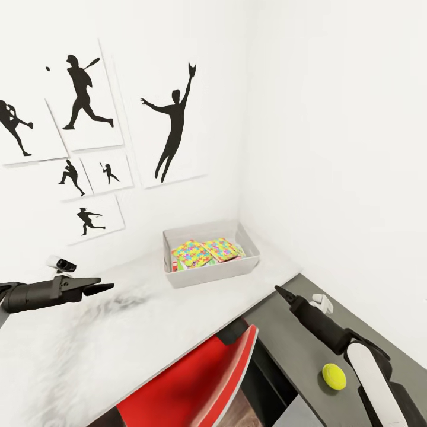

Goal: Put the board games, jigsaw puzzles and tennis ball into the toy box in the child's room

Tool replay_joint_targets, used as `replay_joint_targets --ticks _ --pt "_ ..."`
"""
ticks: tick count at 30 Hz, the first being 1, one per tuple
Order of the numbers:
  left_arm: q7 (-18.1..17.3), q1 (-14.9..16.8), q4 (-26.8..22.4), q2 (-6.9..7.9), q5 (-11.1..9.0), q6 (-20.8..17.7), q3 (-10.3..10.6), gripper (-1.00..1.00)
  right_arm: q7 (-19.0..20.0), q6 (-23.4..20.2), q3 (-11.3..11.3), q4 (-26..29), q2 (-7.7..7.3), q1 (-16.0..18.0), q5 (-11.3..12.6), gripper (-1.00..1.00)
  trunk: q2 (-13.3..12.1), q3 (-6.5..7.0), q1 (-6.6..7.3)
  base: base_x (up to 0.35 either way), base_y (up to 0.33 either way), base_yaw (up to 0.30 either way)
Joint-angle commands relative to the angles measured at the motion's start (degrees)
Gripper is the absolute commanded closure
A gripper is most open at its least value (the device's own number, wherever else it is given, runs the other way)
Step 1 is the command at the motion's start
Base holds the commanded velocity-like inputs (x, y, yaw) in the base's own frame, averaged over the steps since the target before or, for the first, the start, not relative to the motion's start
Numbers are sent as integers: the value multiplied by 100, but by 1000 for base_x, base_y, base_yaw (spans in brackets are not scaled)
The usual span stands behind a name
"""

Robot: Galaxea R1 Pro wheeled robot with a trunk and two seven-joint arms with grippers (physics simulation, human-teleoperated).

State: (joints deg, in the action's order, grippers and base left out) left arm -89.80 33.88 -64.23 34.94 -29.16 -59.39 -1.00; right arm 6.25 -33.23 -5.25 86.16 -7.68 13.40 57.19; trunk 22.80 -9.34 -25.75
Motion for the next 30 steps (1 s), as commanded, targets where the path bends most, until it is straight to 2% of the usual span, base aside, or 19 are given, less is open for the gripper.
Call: replay_joint_targets --ticks 1,9,30 --pt "-20 4 -1 5 -2 -61 2 -100 14 -32 -10 5 1 5 3 -100 12 -12 -3 0 0 -3" --pt "-20 4 -1 16 -2 -61 3 -100 7 -31 -18 6 -12 5 1 -100 12 -17 -3 0 0 -66" --pt "-20 4 42 24 -2 -61 -39 -100 12 -39 -22 -37 -18 5 7 -100 12 -55 -3 0 0 -244"
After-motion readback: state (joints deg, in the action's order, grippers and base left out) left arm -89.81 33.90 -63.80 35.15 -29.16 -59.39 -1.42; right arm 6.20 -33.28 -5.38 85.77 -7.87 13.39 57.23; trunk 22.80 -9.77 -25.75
